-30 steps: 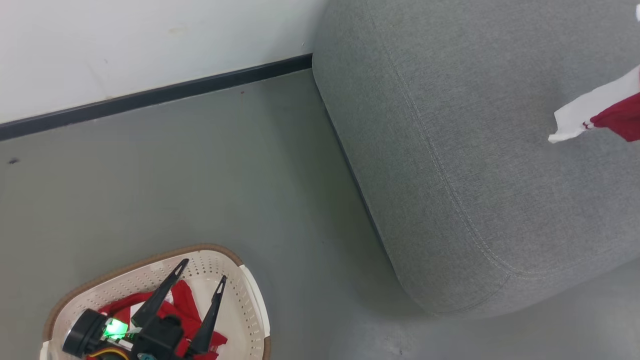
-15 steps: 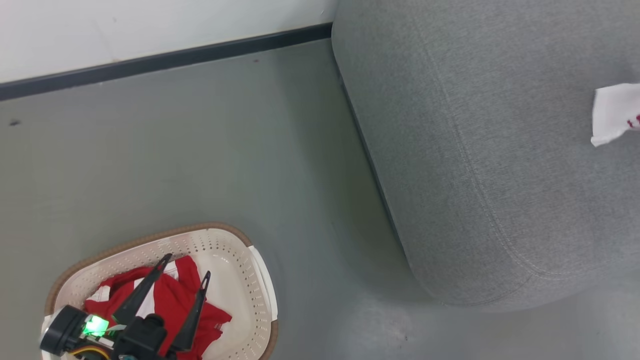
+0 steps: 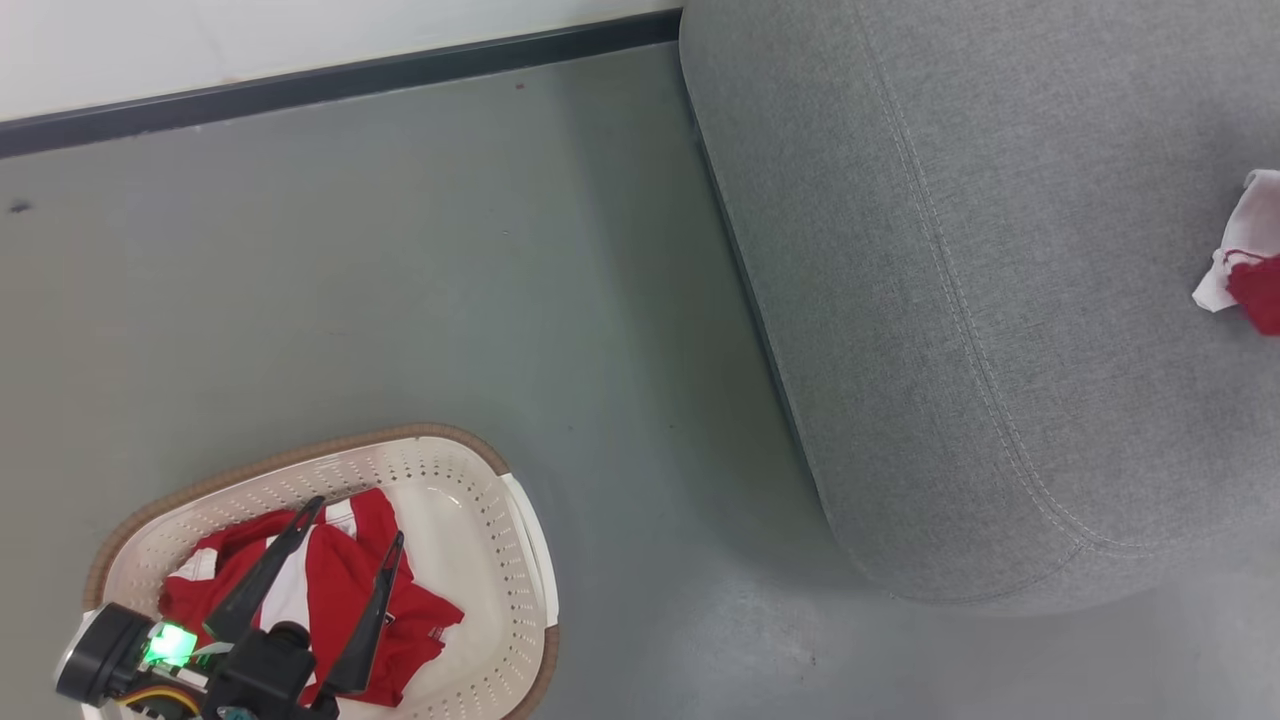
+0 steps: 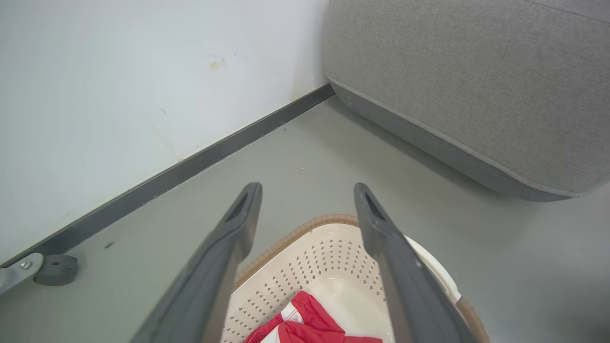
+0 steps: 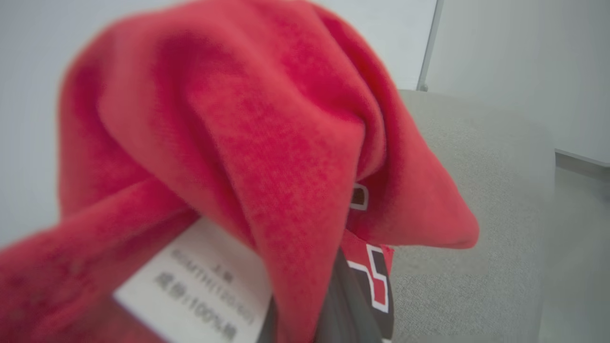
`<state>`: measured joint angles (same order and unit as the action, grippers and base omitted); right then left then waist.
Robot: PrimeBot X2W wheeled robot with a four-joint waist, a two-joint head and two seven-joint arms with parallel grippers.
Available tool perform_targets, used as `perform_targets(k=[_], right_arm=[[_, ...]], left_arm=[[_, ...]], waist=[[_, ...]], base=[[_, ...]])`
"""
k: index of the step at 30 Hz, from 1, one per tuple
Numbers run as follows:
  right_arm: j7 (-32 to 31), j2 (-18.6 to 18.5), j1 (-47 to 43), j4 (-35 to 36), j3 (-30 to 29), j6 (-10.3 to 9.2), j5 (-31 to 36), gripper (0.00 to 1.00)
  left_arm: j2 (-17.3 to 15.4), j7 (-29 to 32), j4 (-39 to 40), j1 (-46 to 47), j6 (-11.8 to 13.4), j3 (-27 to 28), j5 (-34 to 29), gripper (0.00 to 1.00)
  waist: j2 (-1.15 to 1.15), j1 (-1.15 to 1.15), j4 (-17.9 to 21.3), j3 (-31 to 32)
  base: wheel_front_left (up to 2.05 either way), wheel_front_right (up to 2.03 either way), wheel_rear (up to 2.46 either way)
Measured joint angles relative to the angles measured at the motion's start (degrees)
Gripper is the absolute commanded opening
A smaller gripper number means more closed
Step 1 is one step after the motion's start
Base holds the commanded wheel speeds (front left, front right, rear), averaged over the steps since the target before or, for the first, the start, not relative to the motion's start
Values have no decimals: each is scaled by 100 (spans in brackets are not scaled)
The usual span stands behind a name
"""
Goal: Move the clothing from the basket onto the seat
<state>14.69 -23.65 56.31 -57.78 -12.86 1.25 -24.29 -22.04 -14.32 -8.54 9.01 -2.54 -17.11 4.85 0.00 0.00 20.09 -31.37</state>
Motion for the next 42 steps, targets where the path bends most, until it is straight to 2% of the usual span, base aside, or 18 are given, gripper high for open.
perform_targets(k=[1,2,14,22,29,33,41,42], right_arm=[[0,0,1,-66,-9,-1,0,44],[0,-1,1,-118,-13,-1,0,100],[1,-10,188,-316,266,81,259,100],[1,75,205,86,746,209,745,100],[1,129,-179,1140,1237,318,1384,100],[1,256,-791,1793,1417,383,1535,100],[2,450,-2074,3243,1433,382,1636,100],[1,505,-2446,3557,1462,380,1694,100]], left_arm=[[-1,0,3,-1,1,0,0,100],[-1,0,5,-1,1,1,0,100],[80,0,-9,-5,3,-27,0,100],[304,0,-134,23,2,-141,1,100],[611,0,-360,218,2,-226,4,100],[769,0,-500,336,2,-270,11,100],[1090,0,-769,438,1,-398,20,100],[1166,0,-834,438,1,-434,21,100]], waist=[[0,0,2,-4],[0,0,4,-7],[0,-1,28,96],[0,-1,21,283],[0,-1,-31,610],[0,-1,-75,868],[0,-1,-182,1479],[-1,-1,-212,1642]], base=[[0,0,0],[0,0,0],[0,0,0],[0,0,0],[0,0,0],[0,0,0],[0,0,0],[0,0,0]])
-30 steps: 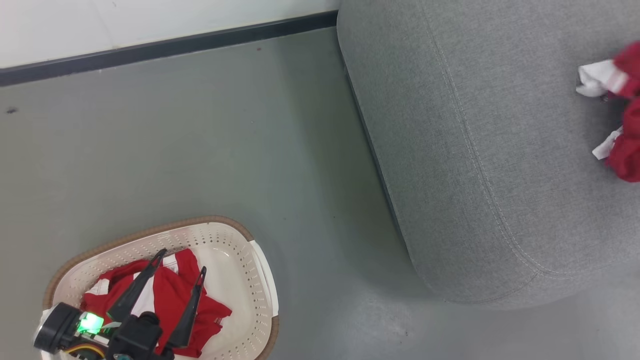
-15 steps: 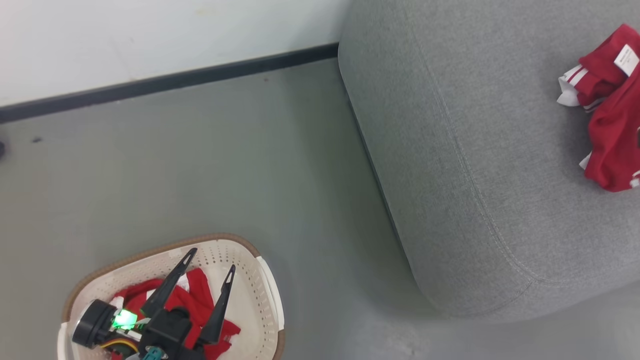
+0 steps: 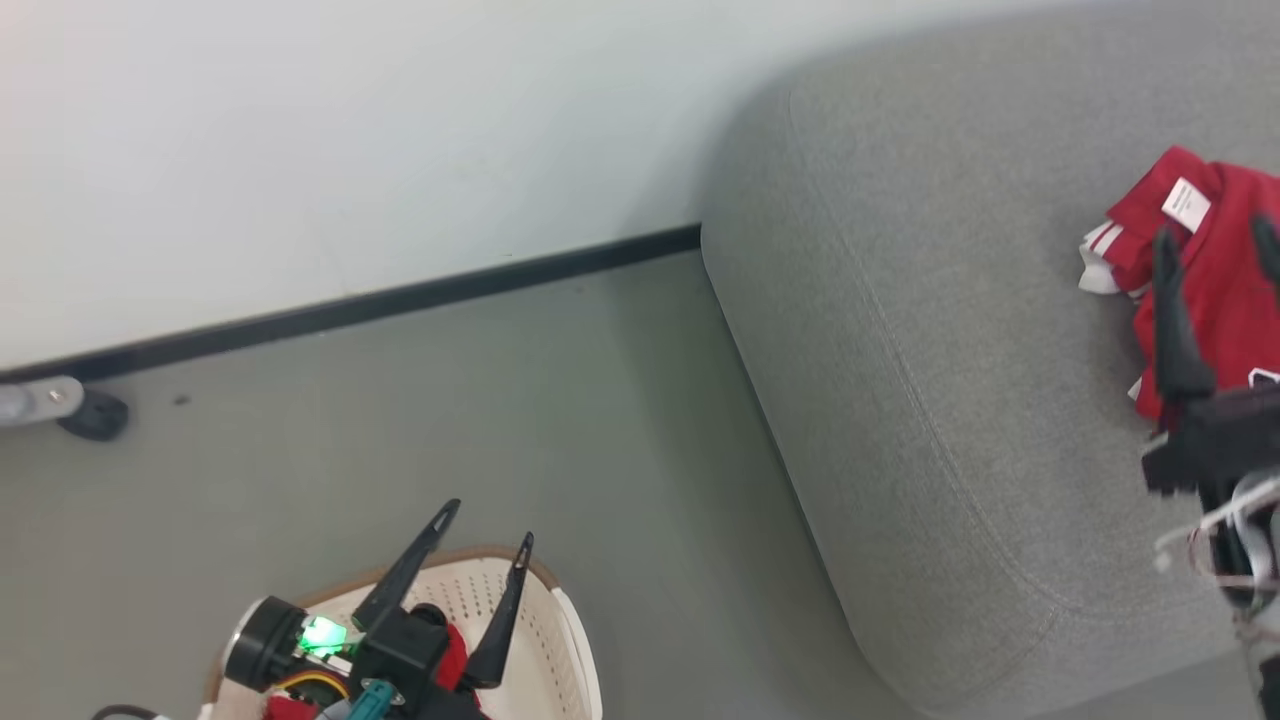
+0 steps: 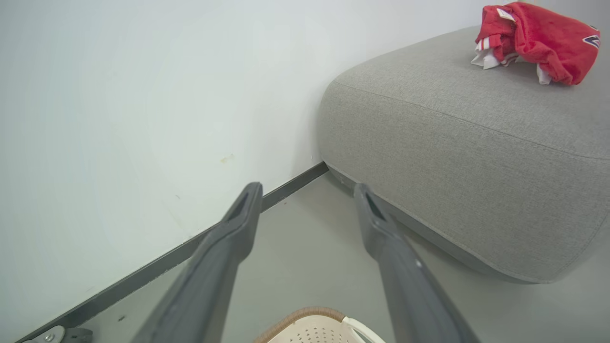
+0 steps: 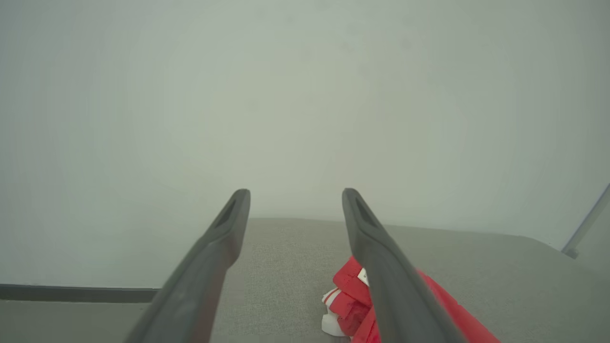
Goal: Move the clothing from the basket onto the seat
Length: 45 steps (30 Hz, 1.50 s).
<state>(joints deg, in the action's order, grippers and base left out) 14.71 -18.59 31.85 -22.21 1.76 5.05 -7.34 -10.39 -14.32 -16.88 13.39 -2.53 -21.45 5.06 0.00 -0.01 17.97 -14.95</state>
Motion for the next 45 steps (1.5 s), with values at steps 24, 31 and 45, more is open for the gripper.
perform_targets(k=[24,31,45], right_arm=[[0,509,-3503,2193,-125,-517,122,100],[0,670,-3616,2381,-129,-614,120,100],[0,730,-3768,2626,-160,-646,27,100]], left_arm=[[530,0,-381,-278,-55,-649,-110,100],[553,0,-328,-359,-56,-712,-131,100],[588,0,-323,-366,-41,-635,-129,100]], waist=[[-1,0,-558,1634],[-1,1,-729,1716],[0,1,-1017,1726]], base=[[0,0,0],[0,0,0],[0,0,0]])
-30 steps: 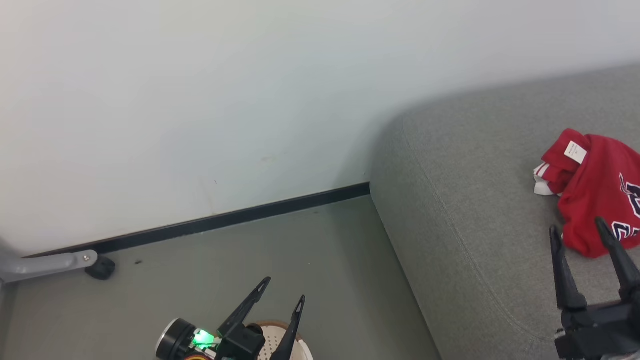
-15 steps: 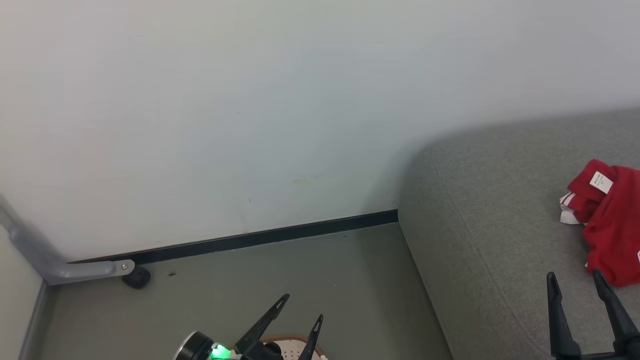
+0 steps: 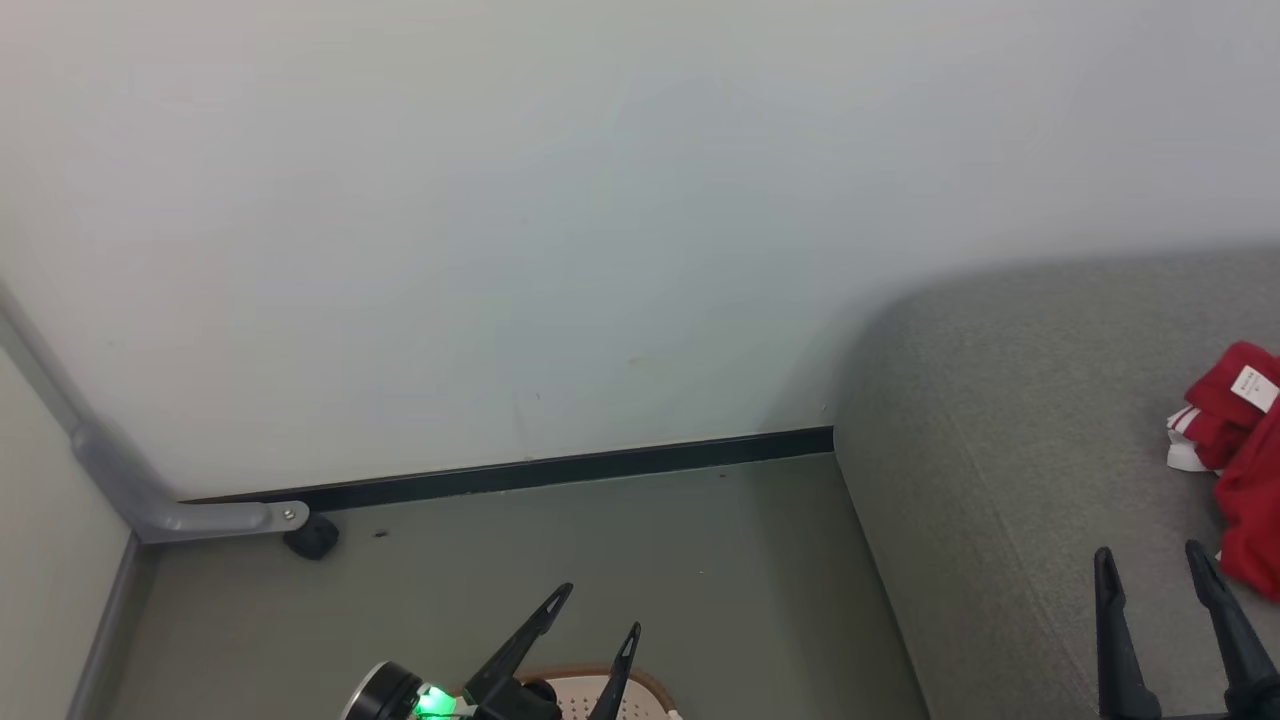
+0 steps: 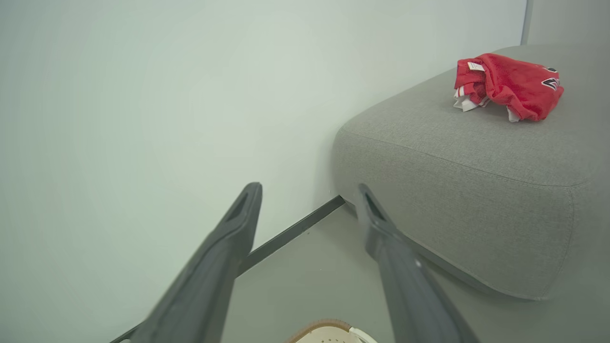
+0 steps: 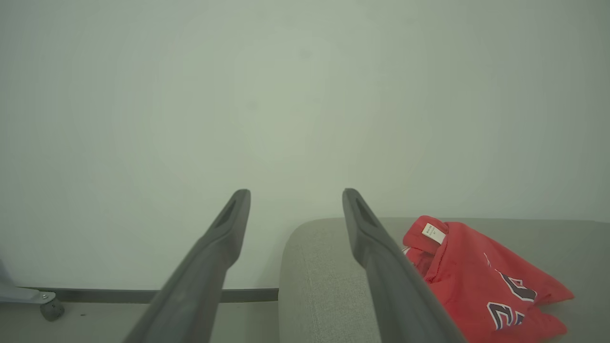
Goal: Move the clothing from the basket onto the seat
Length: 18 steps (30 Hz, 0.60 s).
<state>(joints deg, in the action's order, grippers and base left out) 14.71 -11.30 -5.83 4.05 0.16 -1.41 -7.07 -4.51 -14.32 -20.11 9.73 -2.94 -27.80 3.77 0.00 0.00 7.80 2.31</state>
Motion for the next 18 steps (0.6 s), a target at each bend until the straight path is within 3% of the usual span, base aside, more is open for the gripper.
perform_targets(k=[18], right_arm=[[0,222,135,-265,346,256,-55,100]], left_arm=[[-11,0,-48,-44,253,355,10,100]], waist=[[0,0,-1090,-41]], base=[[0,0,0]])
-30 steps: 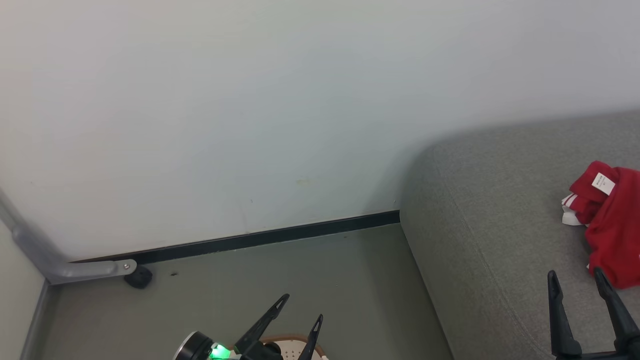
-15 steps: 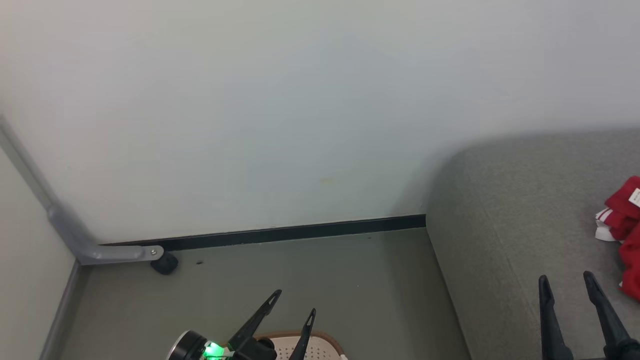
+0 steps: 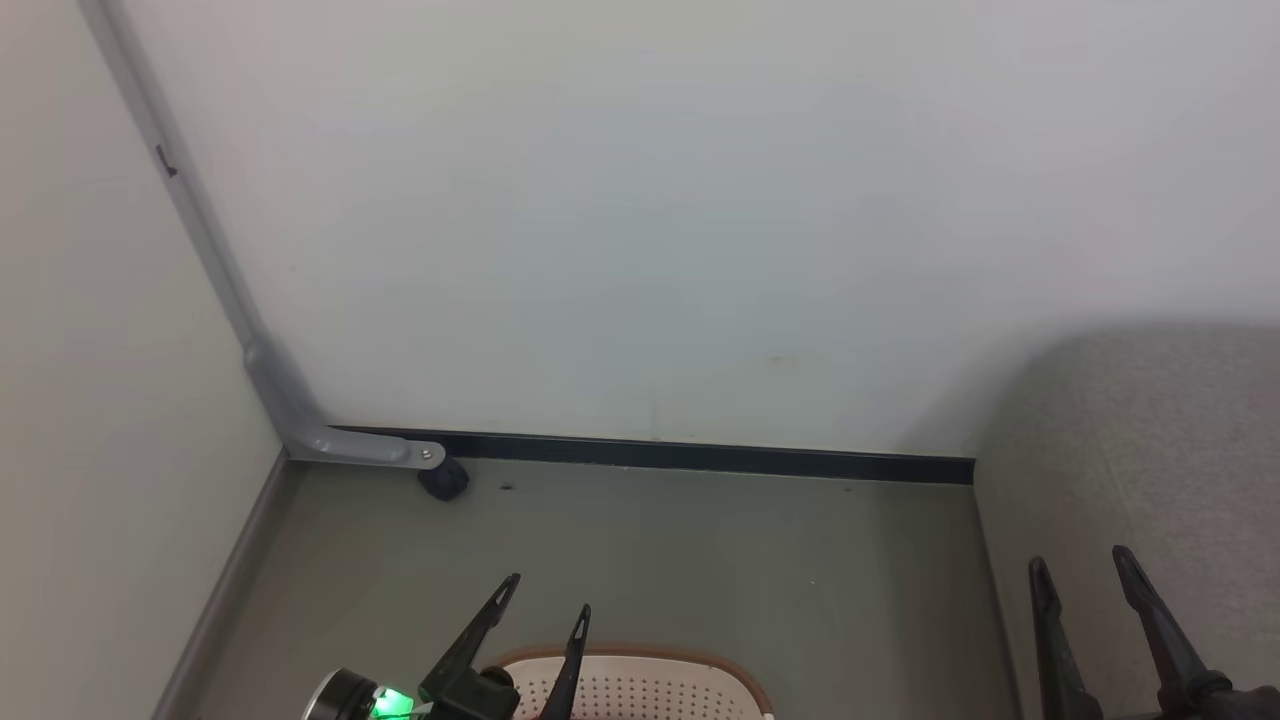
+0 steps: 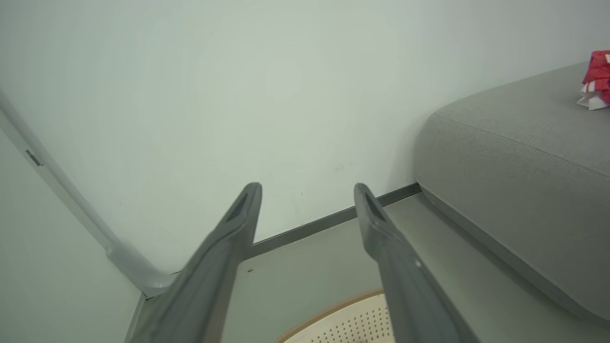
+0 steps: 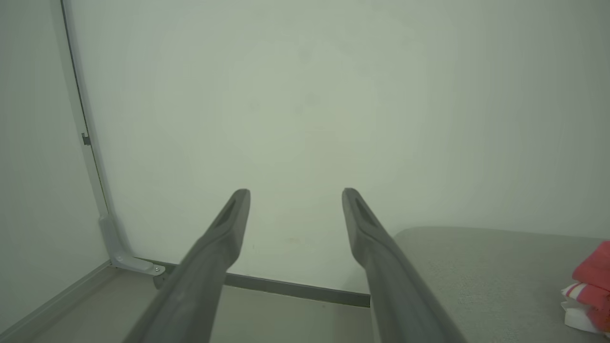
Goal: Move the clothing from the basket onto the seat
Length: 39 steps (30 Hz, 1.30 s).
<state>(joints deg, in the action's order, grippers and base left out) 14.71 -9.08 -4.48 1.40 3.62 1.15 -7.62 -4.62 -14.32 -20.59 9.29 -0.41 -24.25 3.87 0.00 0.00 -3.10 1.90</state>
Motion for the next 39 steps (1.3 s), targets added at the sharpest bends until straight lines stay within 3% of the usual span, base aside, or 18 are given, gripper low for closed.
perform_targets(k=[15,30,39], right_arm=[[0,205,207,-271,307,147,12,100],[0,280,225,-634,253,129,49,100],[-1,292,-53,-1271,92,-71,51,100]], left_arm=[[-121,0,-73,-191,531,850,244,100],[-129,0,-10,-571,594,994,277,100],[-111,0,55,-571,543,889,216,100]], waist=[[0,0,-838,-33],[0,0,-693,-22],[0,0,-617,-36]], base=[[0,0,0],[0,0,0],[0,0,0]])
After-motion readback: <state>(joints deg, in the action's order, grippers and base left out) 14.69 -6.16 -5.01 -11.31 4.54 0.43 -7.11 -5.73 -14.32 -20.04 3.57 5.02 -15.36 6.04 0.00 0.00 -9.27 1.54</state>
